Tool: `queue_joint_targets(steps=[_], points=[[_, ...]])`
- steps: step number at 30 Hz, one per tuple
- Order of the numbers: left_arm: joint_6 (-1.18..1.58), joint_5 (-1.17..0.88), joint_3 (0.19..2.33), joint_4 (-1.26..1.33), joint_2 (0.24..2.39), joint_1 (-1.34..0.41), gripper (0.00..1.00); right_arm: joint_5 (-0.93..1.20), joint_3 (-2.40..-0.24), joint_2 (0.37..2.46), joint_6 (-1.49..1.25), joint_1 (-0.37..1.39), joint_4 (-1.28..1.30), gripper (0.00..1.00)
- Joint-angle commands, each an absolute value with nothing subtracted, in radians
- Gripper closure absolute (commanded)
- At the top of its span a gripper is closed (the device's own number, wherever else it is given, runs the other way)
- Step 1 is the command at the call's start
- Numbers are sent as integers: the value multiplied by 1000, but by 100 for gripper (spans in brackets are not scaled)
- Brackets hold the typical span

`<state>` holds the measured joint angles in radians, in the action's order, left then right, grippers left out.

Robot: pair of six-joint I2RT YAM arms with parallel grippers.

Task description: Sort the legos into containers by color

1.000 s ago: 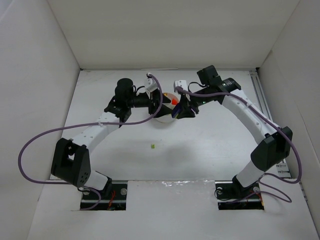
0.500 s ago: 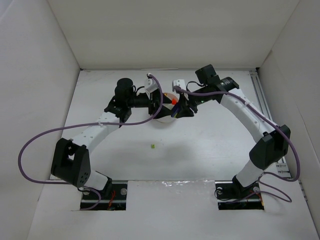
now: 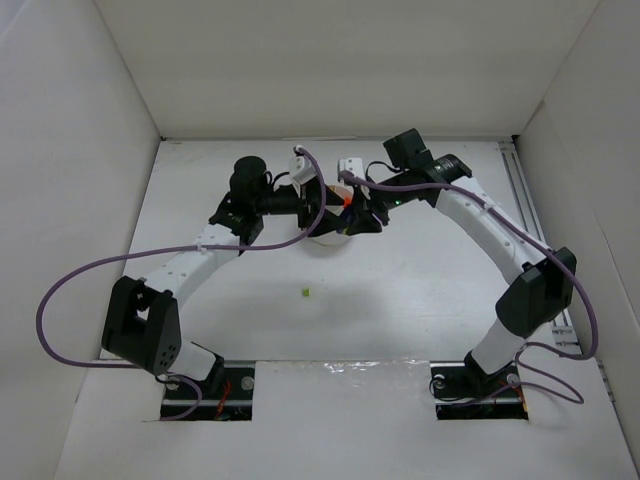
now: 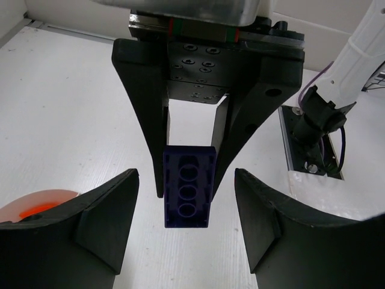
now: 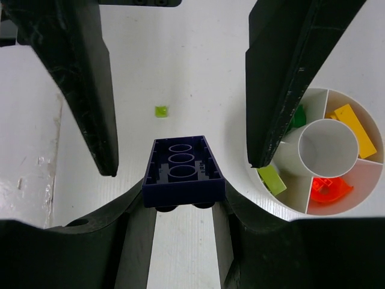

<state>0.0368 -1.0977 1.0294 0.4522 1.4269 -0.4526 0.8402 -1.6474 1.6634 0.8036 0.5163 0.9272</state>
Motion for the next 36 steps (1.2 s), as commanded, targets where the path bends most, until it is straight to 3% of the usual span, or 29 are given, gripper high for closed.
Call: queue_joint_targets(steps=[1, 24, 36], points=[[58, -1109, 1065, 523, 1401, -459, 39, 844, -1700, 1674, 781, 525, 877, 100], [58, -1108, 1046, 523, 1410, -459, 55, 853, -1720, 1683, 772, 543, 877, 100], [58, -1095, 1028, 532, 1397, -459, 78, 813, -1709, 1683, 772, 541, 877, 100]])
